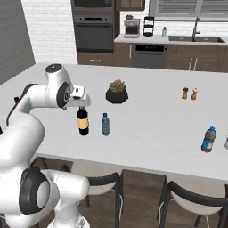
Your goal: Move the plastic bottles in the middle to the plastics group, and the glass bottles in the middle to the glass group.
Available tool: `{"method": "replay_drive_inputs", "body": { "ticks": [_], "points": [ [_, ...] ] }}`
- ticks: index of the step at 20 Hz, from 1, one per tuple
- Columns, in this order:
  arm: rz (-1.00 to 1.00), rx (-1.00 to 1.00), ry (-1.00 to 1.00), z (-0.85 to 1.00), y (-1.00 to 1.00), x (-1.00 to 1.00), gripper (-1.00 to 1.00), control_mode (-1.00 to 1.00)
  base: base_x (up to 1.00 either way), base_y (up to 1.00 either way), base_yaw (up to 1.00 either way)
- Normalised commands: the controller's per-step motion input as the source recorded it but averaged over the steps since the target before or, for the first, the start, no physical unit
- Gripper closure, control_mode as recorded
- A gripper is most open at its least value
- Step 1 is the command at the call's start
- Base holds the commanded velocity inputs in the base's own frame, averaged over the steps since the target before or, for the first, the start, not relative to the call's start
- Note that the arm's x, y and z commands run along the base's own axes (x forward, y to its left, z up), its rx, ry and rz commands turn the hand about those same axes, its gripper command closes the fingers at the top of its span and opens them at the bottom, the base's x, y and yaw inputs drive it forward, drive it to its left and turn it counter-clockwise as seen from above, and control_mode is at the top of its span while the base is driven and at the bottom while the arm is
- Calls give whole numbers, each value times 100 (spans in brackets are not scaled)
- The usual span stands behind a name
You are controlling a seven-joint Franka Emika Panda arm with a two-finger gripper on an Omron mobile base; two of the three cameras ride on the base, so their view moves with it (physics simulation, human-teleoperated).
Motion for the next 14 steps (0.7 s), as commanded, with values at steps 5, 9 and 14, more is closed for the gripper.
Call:
{"method": "replay_drive_inputs", "body": {
  "ticks": [5, 9, 14],
  "points": [
    [0, 2, -13, -20, 0, 76, -100, -100, 0, 0, 0],
    [0, 5, -1, -17, 0, 9, -100, -100, 0, 0, 0],
    [0, 0, 0, -10, 7, 4, -100, -100, 0, 0, 0]
  ]
}}
